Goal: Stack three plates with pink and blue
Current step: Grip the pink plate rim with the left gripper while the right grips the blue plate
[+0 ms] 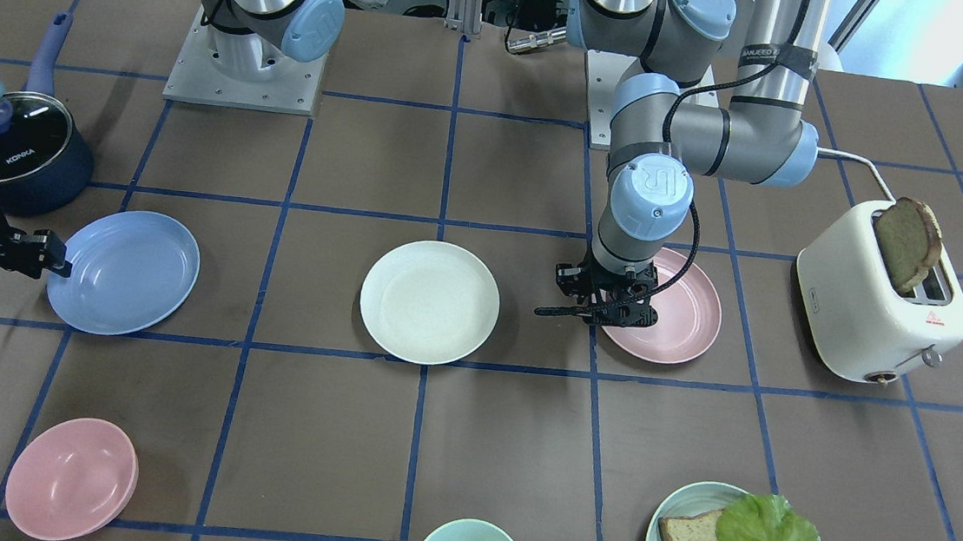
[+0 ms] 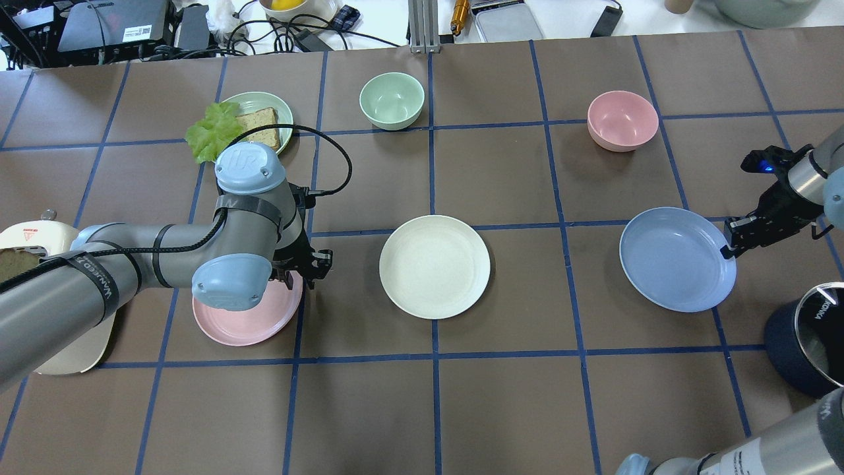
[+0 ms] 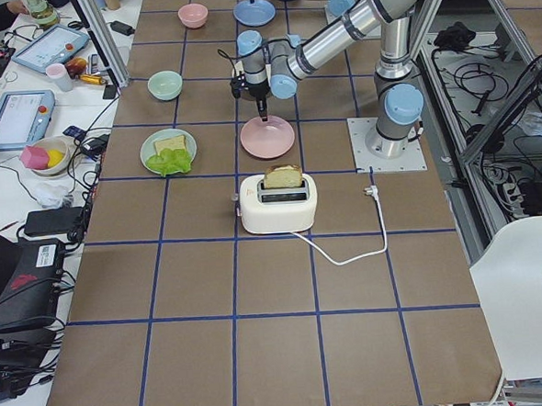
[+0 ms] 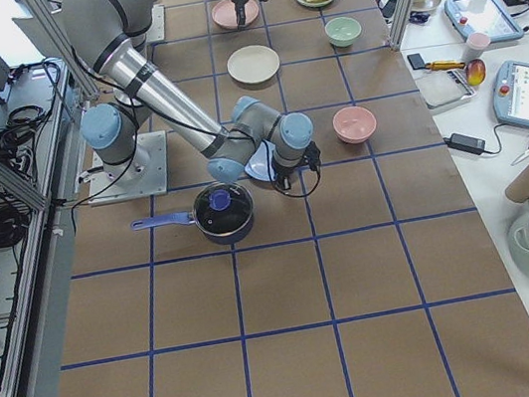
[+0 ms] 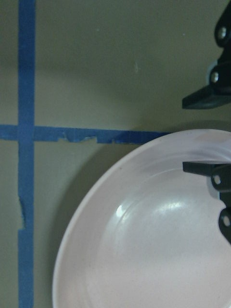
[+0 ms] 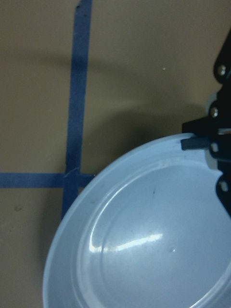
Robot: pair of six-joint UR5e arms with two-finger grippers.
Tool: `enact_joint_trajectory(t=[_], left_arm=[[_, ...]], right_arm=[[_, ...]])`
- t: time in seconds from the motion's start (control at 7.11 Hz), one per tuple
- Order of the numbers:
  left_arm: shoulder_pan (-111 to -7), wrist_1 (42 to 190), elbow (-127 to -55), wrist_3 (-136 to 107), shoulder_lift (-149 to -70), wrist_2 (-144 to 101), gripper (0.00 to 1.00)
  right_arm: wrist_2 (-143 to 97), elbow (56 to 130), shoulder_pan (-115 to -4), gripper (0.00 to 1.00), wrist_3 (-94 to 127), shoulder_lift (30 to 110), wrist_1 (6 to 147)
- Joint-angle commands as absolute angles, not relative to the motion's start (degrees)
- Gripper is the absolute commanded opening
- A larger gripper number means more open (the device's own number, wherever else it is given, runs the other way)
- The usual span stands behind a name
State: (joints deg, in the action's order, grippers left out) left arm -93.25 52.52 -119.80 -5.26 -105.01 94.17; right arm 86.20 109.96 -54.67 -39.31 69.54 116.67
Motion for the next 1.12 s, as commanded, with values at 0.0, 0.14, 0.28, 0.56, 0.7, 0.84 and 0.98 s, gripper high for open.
enact_joint_trajectory(t=[0.0,0.14,0.28,0.56,0.7,0.84,0.98], left_arm=[[-93.3,52.4,-119.8,-5.1,-105.6,94.1,0.32],[-93.3,52.4,-119.8,-4.7,-105.7,94.3,0.14],[-93.3,52.4,-119.8,-4.8,-105.8,94.3,0.00],[-93.3,52.4,-119.4,-5.2,-105.7,94.7,0.00],[-93.8,52.4,-119.2,-5.2,-105.6,96.0,0.00],[-94.4,52.8,-119.0,-5.1,-105.6,99.2,0.00],[-94.9,53.3,-118.9,-4.9,-105.6,99.8,0.00]], right_arm=[[86.1,109.6,-54.6,0.00,-38.7,70.3,114.8],[86.4,109.0,-54.6,0.00,-38.6,71.0,114.4],[86.3,107.2,-54.6,0.00,-38.6,71.1,111.4],[86.1,103.0,-54.6,0.00,-38.7,70.8,106.1],[86.0,102.0,-54.7,0.00,-38.7,70.7,104.2],[86.0,101.8,-54.7,0.00,-38.0,71.3,103.7],[86.0,101.3,-54.7,0.00,-38.0,71.2,103.5]])
